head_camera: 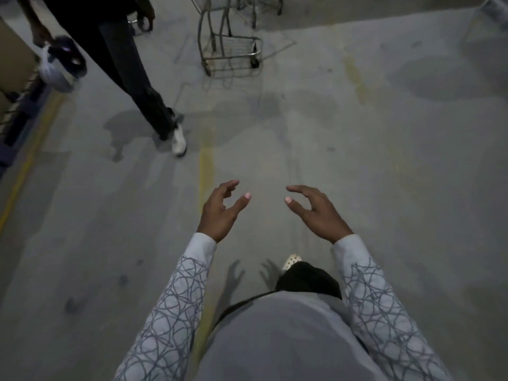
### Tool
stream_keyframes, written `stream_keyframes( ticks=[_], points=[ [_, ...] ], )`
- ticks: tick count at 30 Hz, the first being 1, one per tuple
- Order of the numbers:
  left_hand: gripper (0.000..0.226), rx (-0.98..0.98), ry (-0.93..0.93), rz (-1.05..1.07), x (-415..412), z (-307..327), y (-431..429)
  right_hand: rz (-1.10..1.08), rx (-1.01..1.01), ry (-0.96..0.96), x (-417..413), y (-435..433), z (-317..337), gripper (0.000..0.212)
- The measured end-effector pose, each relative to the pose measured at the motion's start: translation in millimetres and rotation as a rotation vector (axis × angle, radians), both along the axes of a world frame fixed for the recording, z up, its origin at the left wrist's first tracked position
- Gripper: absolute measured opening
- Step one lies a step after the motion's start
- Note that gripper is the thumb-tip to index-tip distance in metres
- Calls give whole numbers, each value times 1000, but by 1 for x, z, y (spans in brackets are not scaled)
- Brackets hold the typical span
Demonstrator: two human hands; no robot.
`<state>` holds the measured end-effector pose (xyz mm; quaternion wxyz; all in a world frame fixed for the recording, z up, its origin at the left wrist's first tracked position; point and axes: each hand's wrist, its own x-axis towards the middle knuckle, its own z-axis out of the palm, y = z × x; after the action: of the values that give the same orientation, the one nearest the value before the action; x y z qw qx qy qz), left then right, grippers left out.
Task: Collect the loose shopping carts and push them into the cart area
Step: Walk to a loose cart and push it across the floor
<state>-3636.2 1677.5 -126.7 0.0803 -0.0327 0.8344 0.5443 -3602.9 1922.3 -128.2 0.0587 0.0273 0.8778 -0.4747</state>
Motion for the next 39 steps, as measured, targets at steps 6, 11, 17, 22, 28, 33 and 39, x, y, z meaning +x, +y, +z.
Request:
stream_keyframes(
  ticks=[6, 11, 17, 22, 28, 33, 39],
  points=[
    [56, 79, 7, 130, -142, 25, 30, 48, 17, 56, -206, 45, 73, 35],
    [39, 93, -42, 264, -257, 8, 33, 133, -12, 39, -351, 46, 76, 36],
    [40, 126, -55, 262, -441, -27, 28, 165, 15, -3, -515, 36, 46, 35],
    [36, 151, -38, 210, -611, 1, 27, 167, 40, -31, -654, 30, 68, 37],
    [39, 146, -38, 134, -764, 25, 22, 68, -15, -101, -800, 25, 78, 37],
    [39, 131, -72, 178, -891, -3, -2, 88, -31, -135, -945, 7, 50, 37],
    [40, 98, -51, 253, -1072, -2, -42, 140, -82, -168, -1142, -29, 32, 38]
  ],
)
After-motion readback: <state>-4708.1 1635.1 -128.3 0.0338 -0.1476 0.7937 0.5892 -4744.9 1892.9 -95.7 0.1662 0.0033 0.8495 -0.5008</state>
